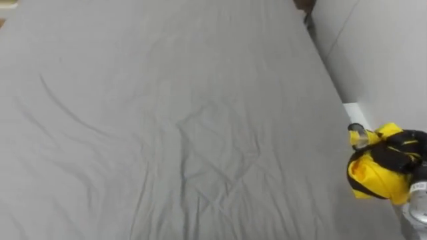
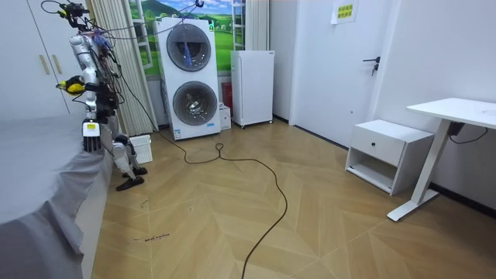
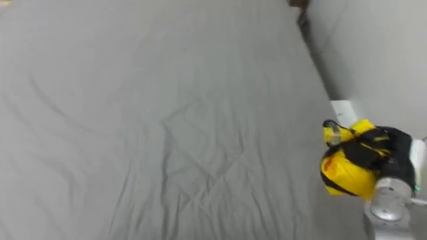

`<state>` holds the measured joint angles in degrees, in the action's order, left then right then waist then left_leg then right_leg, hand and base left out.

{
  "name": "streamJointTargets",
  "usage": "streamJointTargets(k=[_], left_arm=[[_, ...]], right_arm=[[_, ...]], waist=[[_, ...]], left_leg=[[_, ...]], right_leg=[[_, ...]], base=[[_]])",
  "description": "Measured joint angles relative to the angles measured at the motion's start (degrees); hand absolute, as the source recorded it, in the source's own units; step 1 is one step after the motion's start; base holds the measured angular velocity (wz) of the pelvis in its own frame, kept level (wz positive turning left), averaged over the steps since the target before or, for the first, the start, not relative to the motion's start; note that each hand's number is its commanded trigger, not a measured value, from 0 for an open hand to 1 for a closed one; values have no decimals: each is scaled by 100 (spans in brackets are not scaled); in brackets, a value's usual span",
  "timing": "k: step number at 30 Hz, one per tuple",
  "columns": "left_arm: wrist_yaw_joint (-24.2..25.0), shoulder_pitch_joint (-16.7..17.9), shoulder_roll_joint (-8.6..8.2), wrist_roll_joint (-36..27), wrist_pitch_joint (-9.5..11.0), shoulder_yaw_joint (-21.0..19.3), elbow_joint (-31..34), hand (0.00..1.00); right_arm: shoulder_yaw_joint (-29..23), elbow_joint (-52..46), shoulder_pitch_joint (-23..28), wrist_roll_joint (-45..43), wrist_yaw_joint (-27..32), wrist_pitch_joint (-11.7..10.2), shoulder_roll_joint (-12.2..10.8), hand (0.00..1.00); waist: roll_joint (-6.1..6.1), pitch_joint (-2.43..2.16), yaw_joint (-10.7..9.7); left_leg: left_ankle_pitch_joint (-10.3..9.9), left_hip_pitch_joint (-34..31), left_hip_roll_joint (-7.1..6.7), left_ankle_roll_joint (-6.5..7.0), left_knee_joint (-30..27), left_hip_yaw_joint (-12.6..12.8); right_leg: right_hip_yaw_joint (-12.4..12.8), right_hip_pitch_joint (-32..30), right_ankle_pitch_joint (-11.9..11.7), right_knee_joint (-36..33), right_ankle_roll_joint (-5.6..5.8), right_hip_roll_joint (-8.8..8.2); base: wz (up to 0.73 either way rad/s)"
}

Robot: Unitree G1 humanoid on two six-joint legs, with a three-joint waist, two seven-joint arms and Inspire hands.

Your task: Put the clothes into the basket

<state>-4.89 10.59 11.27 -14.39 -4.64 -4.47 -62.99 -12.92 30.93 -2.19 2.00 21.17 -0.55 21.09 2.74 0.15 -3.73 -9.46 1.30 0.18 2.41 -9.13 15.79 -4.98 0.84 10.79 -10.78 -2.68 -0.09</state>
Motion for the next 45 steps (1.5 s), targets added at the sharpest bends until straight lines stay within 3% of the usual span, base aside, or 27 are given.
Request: streamJointTargets(k=[5,8,10,13,19,23,24,30,34,40,45], left_arm=[[-73,20,41,174,-346,4,-53,0],[-118,62,41,294,-554,-19,-56,0],[-127,99,51,288,-634,-54,-62,0],[-119,199,54,294,-706,-12,-66,0],[-127,274,78,342,-926,17,-120,0],[-153,197,103,390,-924,137,-119,0],[-167,100,102,385,-924,214,-119,0],[-181,-489,65,233,-905,585,-495,0],[-195,-642,67,-313,-662,755,-589,0],[-193,-965,52,-655,-583,1151,-799,0],[-202,-988,51,-876,-421,1478,-763,0]], right_arm=[[-47,7,415,-15,-27,75,-15,100],[-215,7,869,-238,-142,253,-158,100],[-339,17,1053,-236,-147,272,-278,100],[-550,261,1091,-226,-170,268,-383,100],[-639,700,1026,-188,-172,260,-365,100],[-630,1120,736,-180,-133,258,-325,100],[-630,1257,589,-186,-132,241,-270,100],[-612,1831,-22,-44,91,-9,-48,100],[-571,2484,-504,286,260,-144,-24,100],[-297,2807,-665,335,562,-195,18,100],[-108,3421,-1020,679,663,-263,151,100]], waist=[[-23,18,-187],[-47,30,-238],[-42,38,-342],[-108,94,-566],[-178,101,-875],[-228,125,-922],[-289,156,-922],[-623,151,-866],[-707,144,-785],[-894,122,-597],[-972,117,-487]], left_leg=[[-23,108,33,-19,63,184],[-64,171,73,-41,94,405],[-81,181,89,-51,86,468],[-116,161,135,-59,88,729],[-156,-175,204,-61,-2,1107],[-182,-604,246,-19,-193,1228],[-195,-798,256,3,-270,1236],[-164,-1655,231,126,-533,1267],[-88,-2026,196,186,-553,1397],[-23,-2417,145,230,-559,1404],[-6,-2538,132,240,-552,1383]], right_leg=[[228,1,-18,2,-6,61],[461,-27,-21,-5,-4,119],[489,-29,-30,-6,-14,127],[621,-119,-53,-9,-9,165],[991,-695,-97,-268,-17,242],[1153,-1231,-103,-541,-7,272],[1208,-1445,-132,-607,16,285],[1294,-2417,-180,-1044,57,251],[1367,-2924,-185,-1272,77,225],[1386,-3352,-211,-1408,97,200],[1335,-3462,-208,-1410,102,172]], base=[[-24],[-31],[-16],[-23],[-41],[-23],[-18],[-9],[-6],[-1],[6]])
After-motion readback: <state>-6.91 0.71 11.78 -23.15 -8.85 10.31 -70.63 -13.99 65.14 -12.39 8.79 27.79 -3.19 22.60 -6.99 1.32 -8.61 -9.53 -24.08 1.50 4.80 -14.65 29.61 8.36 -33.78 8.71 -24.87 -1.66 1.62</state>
